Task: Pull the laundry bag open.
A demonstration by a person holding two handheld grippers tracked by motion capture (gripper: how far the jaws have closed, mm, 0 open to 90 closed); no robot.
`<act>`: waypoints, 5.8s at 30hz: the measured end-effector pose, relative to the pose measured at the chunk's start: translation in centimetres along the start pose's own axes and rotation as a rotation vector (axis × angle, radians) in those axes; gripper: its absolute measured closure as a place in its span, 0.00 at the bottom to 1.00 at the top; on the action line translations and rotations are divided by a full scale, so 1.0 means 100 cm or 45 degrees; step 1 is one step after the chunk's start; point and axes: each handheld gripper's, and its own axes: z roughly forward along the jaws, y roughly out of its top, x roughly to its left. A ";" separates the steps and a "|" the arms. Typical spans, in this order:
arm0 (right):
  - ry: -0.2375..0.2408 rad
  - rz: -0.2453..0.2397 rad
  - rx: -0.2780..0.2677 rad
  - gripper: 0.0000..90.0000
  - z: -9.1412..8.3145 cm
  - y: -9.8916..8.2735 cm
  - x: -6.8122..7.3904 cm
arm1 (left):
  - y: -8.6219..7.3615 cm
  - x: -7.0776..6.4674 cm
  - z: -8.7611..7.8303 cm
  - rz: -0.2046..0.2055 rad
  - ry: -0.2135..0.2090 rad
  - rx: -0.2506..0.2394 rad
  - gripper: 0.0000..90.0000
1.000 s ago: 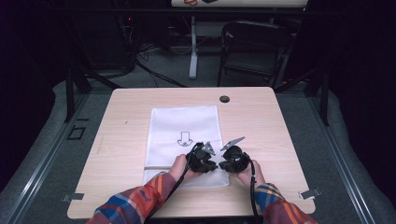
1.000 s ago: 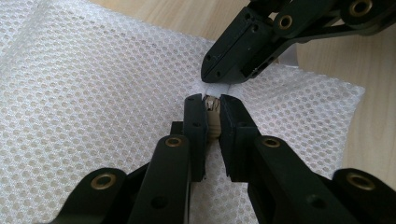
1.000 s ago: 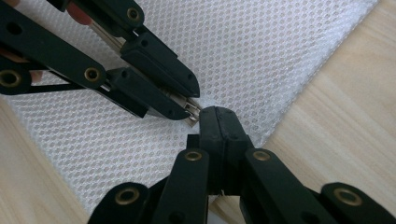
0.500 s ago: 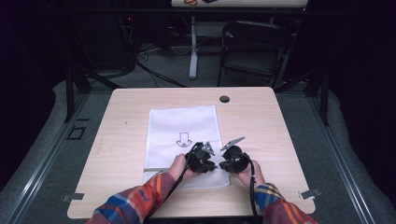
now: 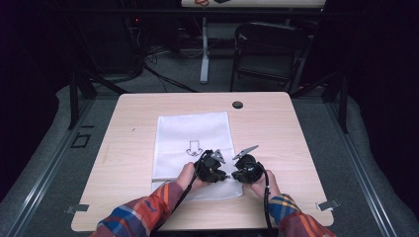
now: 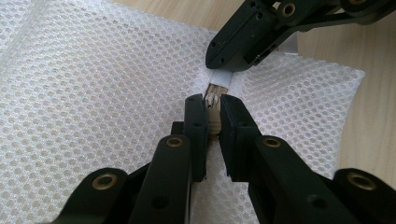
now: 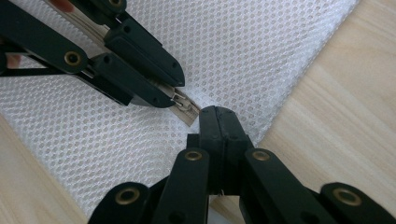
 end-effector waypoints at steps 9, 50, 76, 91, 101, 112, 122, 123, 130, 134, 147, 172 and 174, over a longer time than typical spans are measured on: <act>-0.002 -0.016 0.013 1.00 0.000 0.002 0.001 | 0.004 -0.003 0.001 0.023 0.017 0.010 0.90; 0.035 0.020 0.020 1.00 -0.002 -0.001 0.000 | 0.000 -0.004 -0.001 0.051 -0.034 0.036 0.88; 0.067 0.090 -0.035 1.00 0.004 0.001 0.005 | 0.002 -0.011 0.003 0.119 0.040 0.006 0.91; 0.096 0.170 -0.046 1.00 0.001 -0.006 -0.004 | -0.004 -0.008 -0.005 0.100 0.038 0.006 0.91; 0.080 0.159 -0.020 1.00 -0.001 -0.006 -0.004 | -0.017 0.000 -0.020 0.053 0.031 0.046 0.91; 0.020 0.039 -0.054 0.99 -0.004 0.001 0.005 | -0.015 0.001 -0.015 0.077 -0.031 0.045 0.90; -0.015 -0.068 -0.020 0.98 0.004 0.003 0.014 | -0.015 0.000 -0.014 0.082 -0.015 0.050 0.91; -0.026 -0.090 -0.014 0.98 0.004 0.003 0.014 | -0.015 0.000 -0.014 0.090 -0.008 0.044 0.91; -0.021 -0.096 -0.008 0.98 0.004 0.003 0.014 | -0.015 -0.002 -0.013 0.081 0.015 0.041 0.91; -0.034 -0.105 0.000 0.98 0.004 0.003 0.015 | -0.015 -0.004 -0.014 0.083 0.043 0.051 0.91; -0.047 -0.101 0.029 0.98 0.002 0.002 0.014 | -0.019 0.001 -0.022 0.067 0.058 0.081 0.91; -0.063 -0.090 0.036 0.98 0.000 0.001 0.008 | -0.040 0.013 -0.044 0.008 0.080 0.112 0.91; -0.065 -0.091 0.035 0.98 0.000 0.001 0.008 | -0.042 0.014 -0.046 -0.004 0.082 0.111 0.91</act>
